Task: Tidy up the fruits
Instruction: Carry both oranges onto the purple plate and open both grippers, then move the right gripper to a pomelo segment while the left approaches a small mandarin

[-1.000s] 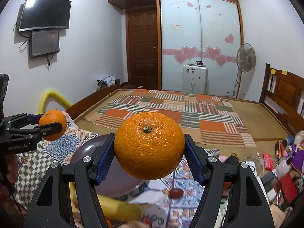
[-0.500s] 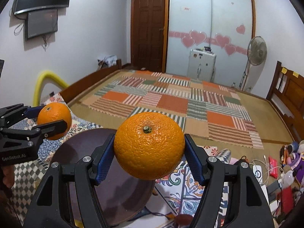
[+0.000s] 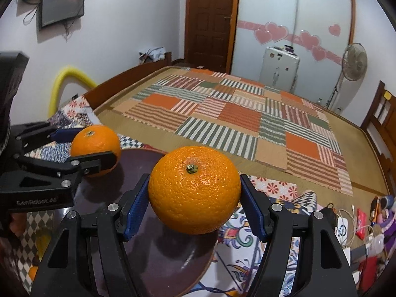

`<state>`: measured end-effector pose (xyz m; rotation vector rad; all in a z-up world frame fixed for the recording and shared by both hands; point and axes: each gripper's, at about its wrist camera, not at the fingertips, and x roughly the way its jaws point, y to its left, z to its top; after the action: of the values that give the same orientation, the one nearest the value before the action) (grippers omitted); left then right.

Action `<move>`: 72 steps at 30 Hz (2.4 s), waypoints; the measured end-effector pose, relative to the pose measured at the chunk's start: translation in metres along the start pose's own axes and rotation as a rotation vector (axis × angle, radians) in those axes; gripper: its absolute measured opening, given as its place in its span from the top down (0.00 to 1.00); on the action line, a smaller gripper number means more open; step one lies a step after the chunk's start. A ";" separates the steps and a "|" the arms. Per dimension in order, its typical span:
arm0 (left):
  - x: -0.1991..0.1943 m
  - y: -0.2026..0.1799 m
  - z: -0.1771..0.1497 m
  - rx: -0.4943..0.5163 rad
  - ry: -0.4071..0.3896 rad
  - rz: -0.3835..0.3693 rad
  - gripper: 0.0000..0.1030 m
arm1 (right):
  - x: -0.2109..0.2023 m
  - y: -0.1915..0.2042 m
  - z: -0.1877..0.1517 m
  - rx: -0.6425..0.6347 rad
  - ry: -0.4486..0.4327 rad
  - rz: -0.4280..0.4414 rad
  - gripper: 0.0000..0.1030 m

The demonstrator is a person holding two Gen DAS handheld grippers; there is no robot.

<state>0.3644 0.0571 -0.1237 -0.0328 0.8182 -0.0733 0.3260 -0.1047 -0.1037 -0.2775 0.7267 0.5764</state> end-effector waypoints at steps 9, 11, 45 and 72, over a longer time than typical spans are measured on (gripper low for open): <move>0.009 -0.001 -0.004 0.014 0.041 -0.007 0.38 | 0.014 -0.001 -0.004 -0.012 0.079 0.019 0.35; 0.009 -0.005 -0.005 0.028 0.045 0.001 0.38 | 0.012 -0.002 -0.004 -0.013 0.082 0.023 0.35; -0.140 -0.028 -0.059 0.054 -0.137 0.022 0.28 | -0.120 0.020 -0.042 0.051 -0.131 -0.061 0.21; -0.136 -0.046 -0.170 0.041 -0.013 -0.043 0.47 | -0.112 0.048 -0.151 0.157 -0.030 -0.064 0.22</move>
<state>0.1454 0.0219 -0.1382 -0.0117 0.8027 -0.1303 0.1484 -0.1751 -0.1371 -0.1459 0.7271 0.4591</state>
